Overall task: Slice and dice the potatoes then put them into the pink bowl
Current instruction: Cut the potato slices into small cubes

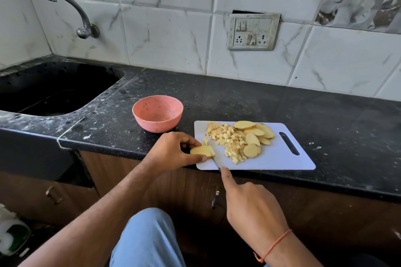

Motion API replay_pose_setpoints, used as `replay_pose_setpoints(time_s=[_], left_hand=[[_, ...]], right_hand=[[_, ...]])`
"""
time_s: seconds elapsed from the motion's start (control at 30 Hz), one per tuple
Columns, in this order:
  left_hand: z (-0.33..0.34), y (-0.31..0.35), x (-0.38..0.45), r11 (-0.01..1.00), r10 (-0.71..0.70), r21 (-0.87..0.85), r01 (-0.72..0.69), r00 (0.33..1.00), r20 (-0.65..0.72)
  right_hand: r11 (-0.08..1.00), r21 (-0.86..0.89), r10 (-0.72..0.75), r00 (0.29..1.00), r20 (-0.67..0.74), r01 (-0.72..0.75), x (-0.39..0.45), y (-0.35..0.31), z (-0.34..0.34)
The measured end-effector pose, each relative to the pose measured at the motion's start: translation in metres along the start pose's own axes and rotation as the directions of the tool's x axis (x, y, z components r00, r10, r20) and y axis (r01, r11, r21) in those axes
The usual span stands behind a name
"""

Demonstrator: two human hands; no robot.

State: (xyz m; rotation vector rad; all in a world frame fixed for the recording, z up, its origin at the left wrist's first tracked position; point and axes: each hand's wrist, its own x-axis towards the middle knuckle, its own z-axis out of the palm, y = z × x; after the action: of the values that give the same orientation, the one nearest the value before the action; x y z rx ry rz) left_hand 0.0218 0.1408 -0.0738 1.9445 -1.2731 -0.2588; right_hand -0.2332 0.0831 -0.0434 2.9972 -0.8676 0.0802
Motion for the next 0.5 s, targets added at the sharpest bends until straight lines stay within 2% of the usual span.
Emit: replay_pose_setpoints(time_s=[0.3, 0.5], left_hand=[[0.000, -0.005, 0.002, 1.000, 0.011, 0.019, -0.012, 1.000, 0.016], [-0.003, -0.008, 0.000, 1.000, 0.030, -0.004, -0.030, 0.999, 0.011]], right_hand=[[0.990, 0.100, 0.104, 0.992, -0.072, -0.097, -0.007, 0.016, -0.001], [0.970, 0.239, 0.080, 0.982, -0.172, -0.037, 0.009, 0.006, -0.006]])
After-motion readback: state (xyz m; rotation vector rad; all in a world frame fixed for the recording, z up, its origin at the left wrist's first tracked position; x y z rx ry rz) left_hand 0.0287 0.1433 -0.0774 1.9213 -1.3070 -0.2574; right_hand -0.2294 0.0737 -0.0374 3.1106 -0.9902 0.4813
